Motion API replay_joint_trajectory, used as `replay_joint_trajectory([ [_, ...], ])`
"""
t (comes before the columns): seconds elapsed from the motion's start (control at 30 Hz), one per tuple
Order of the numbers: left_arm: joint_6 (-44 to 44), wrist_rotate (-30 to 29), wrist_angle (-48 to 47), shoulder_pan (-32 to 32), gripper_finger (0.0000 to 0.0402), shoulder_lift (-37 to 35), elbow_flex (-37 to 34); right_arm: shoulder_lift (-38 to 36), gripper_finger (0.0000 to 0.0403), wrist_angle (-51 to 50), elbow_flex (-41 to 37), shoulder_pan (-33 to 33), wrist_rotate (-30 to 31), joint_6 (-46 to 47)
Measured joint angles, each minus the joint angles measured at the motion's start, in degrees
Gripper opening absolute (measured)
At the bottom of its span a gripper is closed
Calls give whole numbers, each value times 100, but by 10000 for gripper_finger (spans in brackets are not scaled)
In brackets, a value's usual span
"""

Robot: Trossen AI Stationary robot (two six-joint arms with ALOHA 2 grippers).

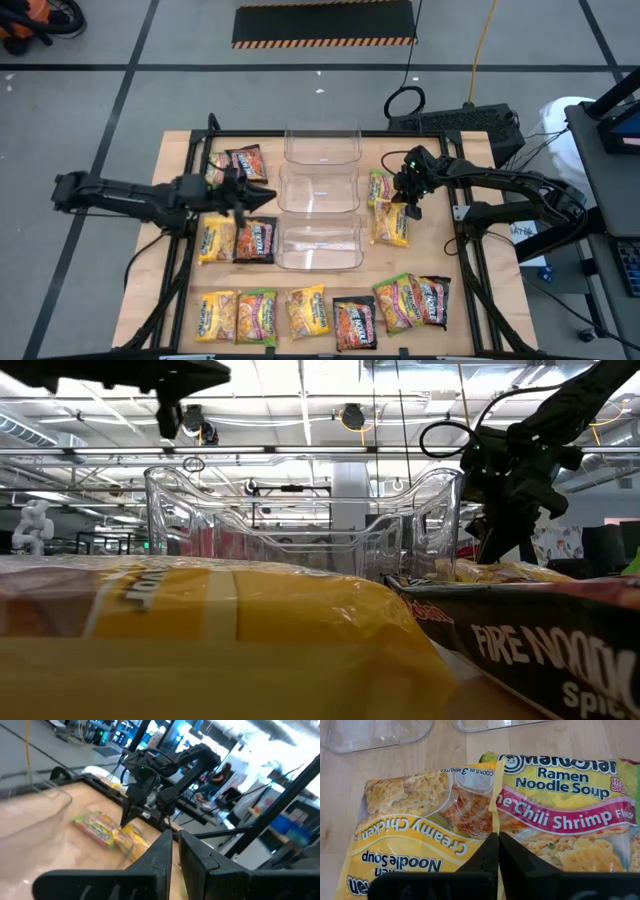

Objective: Sort Maruchan noodles
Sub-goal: Put the yellow noodle pack into the bottom transparent bin

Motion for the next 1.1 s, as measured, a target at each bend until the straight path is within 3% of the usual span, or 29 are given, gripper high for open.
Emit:
replay_joint_trajectory([
  [0.13, -162, 71, -47, 233, 37, 642, 517, -2, 0, 0, 0, 0, 4, -2],
  [0.3, -108, 591, -63, 509, 37, 1212, 1119, -2, 0, 18, 0, 0, 22, -28],
  [0.53, -49, 918, -84, 792, 38, 1789, 1592, -67, 0, 25, -2, 0, 27, -28],
  [0.87, -172, 1601, -65, 1017, 38, 2254, 2003, -787, 0, 86, -2, 0, 320, -28],
  [1.1, -113, 1700, -79, 1017, 37, 2300, 2063, -1175, 0, 85, -2, 0, 313, -28],
])
